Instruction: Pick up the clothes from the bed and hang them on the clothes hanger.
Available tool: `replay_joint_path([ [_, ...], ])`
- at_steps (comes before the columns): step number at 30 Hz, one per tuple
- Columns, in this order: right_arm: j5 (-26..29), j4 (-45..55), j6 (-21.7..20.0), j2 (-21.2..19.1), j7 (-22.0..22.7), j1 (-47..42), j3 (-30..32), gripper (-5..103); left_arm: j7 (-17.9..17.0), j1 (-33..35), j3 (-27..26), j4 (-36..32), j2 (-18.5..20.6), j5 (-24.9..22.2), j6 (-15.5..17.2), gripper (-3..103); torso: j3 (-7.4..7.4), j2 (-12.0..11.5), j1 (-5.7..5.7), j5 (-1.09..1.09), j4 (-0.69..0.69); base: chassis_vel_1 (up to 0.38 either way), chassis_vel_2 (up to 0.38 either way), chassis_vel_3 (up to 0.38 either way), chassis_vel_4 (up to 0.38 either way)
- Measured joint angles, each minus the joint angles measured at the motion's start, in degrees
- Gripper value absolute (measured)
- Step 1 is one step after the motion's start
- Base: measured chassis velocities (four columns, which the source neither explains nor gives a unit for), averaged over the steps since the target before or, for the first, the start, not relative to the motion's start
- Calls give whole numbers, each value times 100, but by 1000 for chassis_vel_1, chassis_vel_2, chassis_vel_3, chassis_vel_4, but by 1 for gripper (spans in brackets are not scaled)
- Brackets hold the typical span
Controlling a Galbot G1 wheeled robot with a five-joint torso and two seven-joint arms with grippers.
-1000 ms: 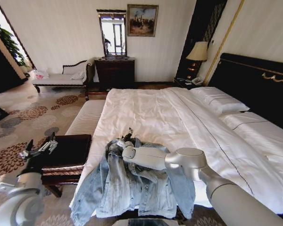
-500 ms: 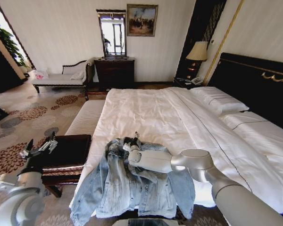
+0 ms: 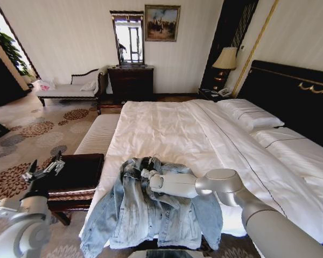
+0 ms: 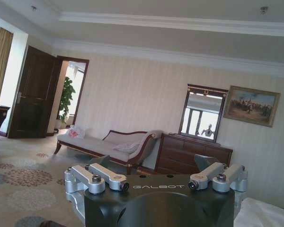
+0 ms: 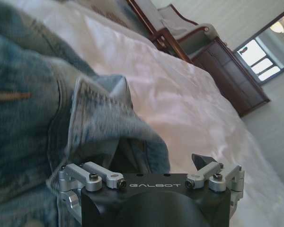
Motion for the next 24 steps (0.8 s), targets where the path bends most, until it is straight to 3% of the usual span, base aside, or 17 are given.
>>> replay_joint_path([
  [4, 61, -495, 499, 39, -1010, 130, 140, 100, -2, 23, -10, -7, -8, 9, -5, 100, 0, 0, 0, 0, 0, 0, 0, 0, 0],
  [5, 61, -495, 499, 39, -1010, 130, 140, 100, -2, 23, -10, -7, -8, 9, -5, 100, 0, 0, 0, 0, 0, 0, 0, 0, 0],
  [7, 75, -821, 739, 26, -1702, 211, 141, 100, -5, 40, -28, -23, -8, 10, -11, 100, 0, 0, 0, 0, 1, 0, 0, 0, 0],
  [9, 80, -938, 827, 24, -1897, 225, 148, 100, -6, 47, -33, -23, -8, 10, -13, 100, 0, 0, 0, 0, 0, 0, 0, 0, 0],
  [13, 181, -1480, 1285, -31, -2934, 255, 278, 100, -12, 59, -48, -25, 2, 14, -23, 100, 0, 0, 0, 0, 0, 0, 0, 0, 0],
  [17, 204, -1670, 1372, -92, -3320, 283, 321, 100, -21, 49, -51, -38, 10, 15, -24, 100, 0, 0, 0, -1, -1, 0, 0, 0, 0],
  [21, 135, -2242, 1514, -106, -4222, 283, 568, 100, -32, 21, -34, -50, 10, 32, -14, 100, 0, 0, 0, 0, 0, 0, 0, 0, 0],
  [24, -124, -2522, 1639, -87, -4627, 266, 705, 100, -36, -2, -14, -49, 7, 45, -6, 100, 0, 0, 0, 0, -1, 0, 0, 0, 0],
])
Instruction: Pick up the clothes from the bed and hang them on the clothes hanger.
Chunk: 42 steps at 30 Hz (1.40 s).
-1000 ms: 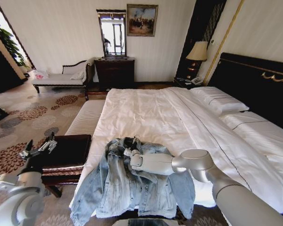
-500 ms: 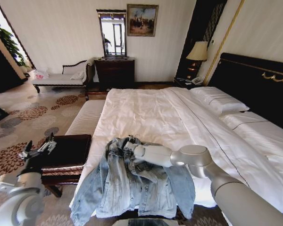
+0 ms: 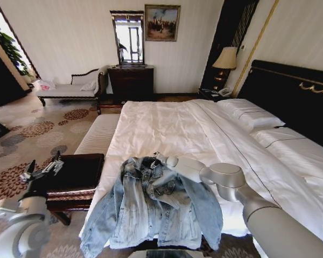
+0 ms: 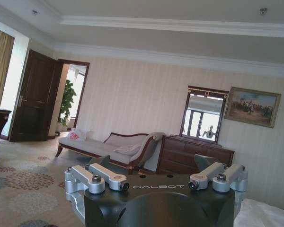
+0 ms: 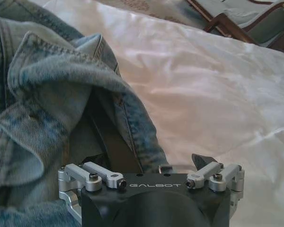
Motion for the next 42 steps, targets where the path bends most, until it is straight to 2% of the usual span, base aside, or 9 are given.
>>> replay_joint_path([
  [5, -984, -677, 250, 130, -666, -87, 456, 100, -11, -62, 47, 34, -4, 52, 21, 100, 0, 0, 0, 1, 1, 0, 0, 0, 0],
  [9, -1657, -1195, 389, 341, -988, -152, 915, 100, -23, -111, 68, 63, 8, 64, 44, 100, 0, 0, 0, 1, 1, 0, 0, 0, 0],
  [12, -1898, -1438, 413, 462, -1085, -162, 1075, 100, -51, -145, 82, 90, 19, 76, 62, 100, 0, 0, 0, 1, 3, 0, 0, 0, 0],
  [19, -1939, -1447, 395, 468, -1425, -172, 1198, 100, -74, -213, 138, 144, 25, 115, 82, 100, 0, 0, 0, 0, 0, 0, 0, 0, 0],
  [24, -1623, -1137, 184, 306, -1460, -172, 1171, 100, -80, -244, 167, 169, 43, 135, 90, 100, 0, 0, 0, -1, 0, 0, 0, 0, 0],
  [29, -956, -781, -474, 129, -1456, -67, 966, 100, -85, -274, 180, 211, 85, 134, 96, 100, 0, 0, 0, 0, 0, 0, 0, 0, 0],
  [37, -1006, -1130, -475, 277, -1691, -93, 1009, 103, -85, -271, 164, 234, 117, 104, 96, 100, 0, 0, 0, 0, 1, 0, 0, 0, 0],
  [40, -1083, -1229, -422, 309, -1786, -115, 1043, 95, -84, -262, 149, 236, 123, 92, 96, 100, 0, 0, 0, 0, 1, 0, 0, 0, 0],
  [42, -1130, -1268, -390, 313, -1839, -125, 1054, 85, -84, -256, 140, 237, 124, 86, 94, 100, 0, 0, 0, 0, 1, 0, 0, 0, 0],
])
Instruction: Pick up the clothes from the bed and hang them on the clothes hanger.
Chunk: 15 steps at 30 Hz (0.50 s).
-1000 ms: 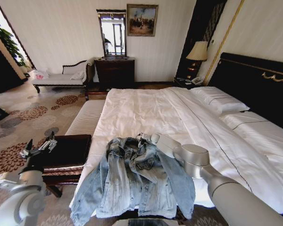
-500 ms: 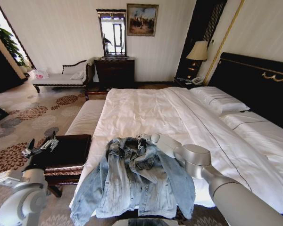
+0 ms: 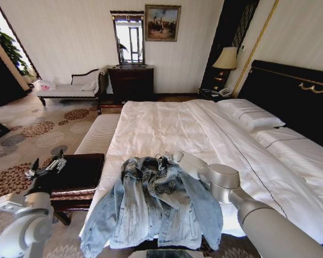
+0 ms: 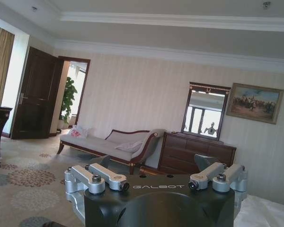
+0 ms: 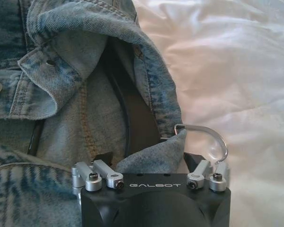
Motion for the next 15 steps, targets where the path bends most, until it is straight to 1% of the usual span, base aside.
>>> replay_joint_path([
  [1, -8, -9, 9, 0, -23, -2, 2, 80, 0, 2, -4, 0, 0, -2, -1, 100, 0, 0, 0, 0, 0, 0, 0, 0, 0],
  [3, -18, -20, 19, -1, -52, -4, 5, 80, 1, 4, -5, 0, 0, -2, -2, 100, 0, 0, 0, 0, 0, 0, 0, 0, 0],
  [4, -38, -33, 30, -3, -85, -9, 12, 69, 2, 6, -6, 0, -2, -3, -2, 100, 0, 0, 0, 0, 0, 0, 0, 0, 0],
  [5, -51, -41, 41, -4, -99, -13, 19, 69, 2, 7, -6, -2, -6, -3, -3, 100, 0, 0, 0, 0, 0, 0, 0, 0, 0],
  [8, -65, -44, 72, -11, -101, -19, 41, 51, 2, 12, -7, -12, -13, -3, -3, 100, 0, 0, 0, 0, 0, 0, 0, 0, 0],
  [10, -70, -44, 92, -14, -93, -19, 47, 51, 2, 14, -7, -17, -17, -3, -3, 100, 0, 0, 0, 0, -1, 0, 0, 0, 0],
  [12, -85, -40, 127, -19, -51, -18, 57, 44, 2, 17, -5, -30, -29, -1, -3, 100, 0, 0, 0, -1, -1, 0, 0, 0, 0],
  [13, -103, -31, 155, -24, 0, -14, 64, 39, 2, 17, 3, -42, -40, 1, -3, 100, 0, 0, 0, -1, -1, 0, 0, 0, 0],
  [15, -114, -24, 170, -28, 24, -14, 67, 39, 2, 17, 8, -47, -43, 3, -3, 100, 0, 0, 0, -1, -1, 0, 0, 0, 0],
])
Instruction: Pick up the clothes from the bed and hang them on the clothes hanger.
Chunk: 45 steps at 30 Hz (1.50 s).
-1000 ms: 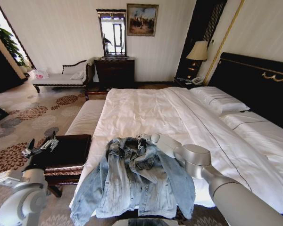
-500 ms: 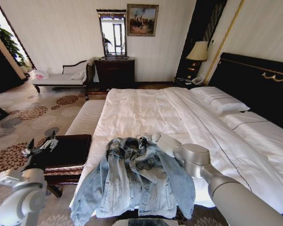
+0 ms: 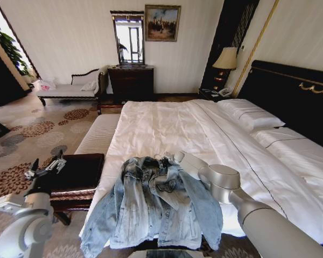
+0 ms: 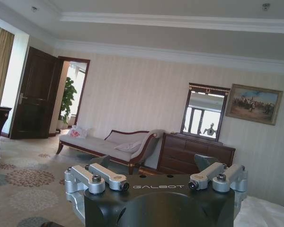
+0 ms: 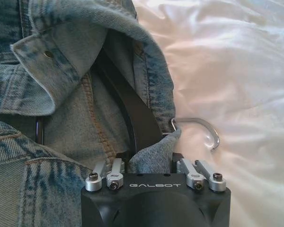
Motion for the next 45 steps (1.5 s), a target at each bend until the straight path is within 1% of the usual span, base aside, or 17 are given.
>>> replay_joint_path([
  [2, -37, 27, 44, -17, 97, 7, 9, 49, 0, 0, 6, -10, -3, 7, 0, 100, 0, 0, 0, 0, 0, 0, 0, 0, 0],
  [4, -100, 96, 105, -56, 353, 15, 27, 60, 0, 0, 9, -26, -4, 10, 0, 100, 0, 0, 0, 0, 0, 0, 0, 0, 0],
  [5, -100, 96, 105, -56, 353, 15, 27, 60, 0, 0, 9, -26, -4, 10, 0, 100, 0, 0, 0, 0, 0, 0, 0, 0, 0],
  [6, -107, 139, 117, -79, 505, 20, 37, 66, 0, 0, 10, -30, -5, 11, 0, 100, 1, 0, 0, 1, 0, 0, 0, 0, 0],
  [8, -93, 331, 133, -160, 851, 49, 58, 71, 0, 7, 12, -40, -9, 15, 0, 100, 0, 0, 0, 0, 0, 0, 0, 0, 0],
  [10, -78, 536, 178, -250, 964, 72, 39, 82, 0, 13, 19, -53, -14, 20, 1, 100, 1, 0, 1, 0, 0, 0, 0, 0, 0],
  [13, -67, 753, 196, -342, 1043, 108, -27, 87, 0, 15, 24, -65, -14, 24, 3, 100, 0, 0, 1, 0, 0, 0, 0, 0, 0],
  [14, -41, 1054, 185, -472, 1247, 143, -143, 97, 0, 16, 25, -76, -12, 26, 7, 100, 0, 0, 1, 0, 1, 0, 0, 0, 0],
  [20, 100, 1716, 69, -715, 1734, 174, -408, 100, 0, 22, 42, -89, -14, 38, 12, 100, 0, 0, 1, 0, 0, 0, 0, 0, 0],
  [30, 281, 1930, 63, -750, 1742, 154, -571, 100, 1, 6, 50, -62, -1, 46, 14, 100, 0, 0, 0, 0, 0, 0, 0, 0, 0],
  [31, 289, 1951, 67, -755, 1734, 162, -594, 103, 1, 6, 45, -58, 4, 46, 13, 100, 0, 0, 0, 0, 0, 0, 0, 0, 0],
  [33, 292, 1957, 68, -757, 1732, 164, -601, 103, 1, 6, 43, -56, 5, 46, 13, 100, 0, 0, 0, 0, 0, 0, 0, 0, 0],
  [36, 301, 2021, 71, -790, 1723, 169, -675, 99, 2, 6, 11, -26, 28, 37, 13, 100, 0, 0, 1, 0, 1, 0, 0, 0, 0],
  [38, 302, 2052, 72, -819, 1739, 160, -689, 91, 3, 5, 5, -13, 29, 34, 8, 100, 0, 0, 0, 0, 1, 0, 0, 0, 0],
  [40, 305, 2086, 72, -839, 1749, 153, -694, 91, 5, 4, 5, -5, 28, 33, 6, 100, 0, 0, 0, 0, 0, 0, 0, 0, 0],
  [43, 350, 2240, 72, -911, 1796, 151, -727, 79, 7, -7, 23, 7, 17, 35, 3, 100, 0, 0, 0, 0, 1, 0, 0, 0, 0],
  [45, 353, 2261, 72, -925, 1799, 151, -731, 79, 8, -11, 28, 9, 16, 36, 3, 100, 0, 0, 0, 0, 1, 0, 0, 0, 0],
])
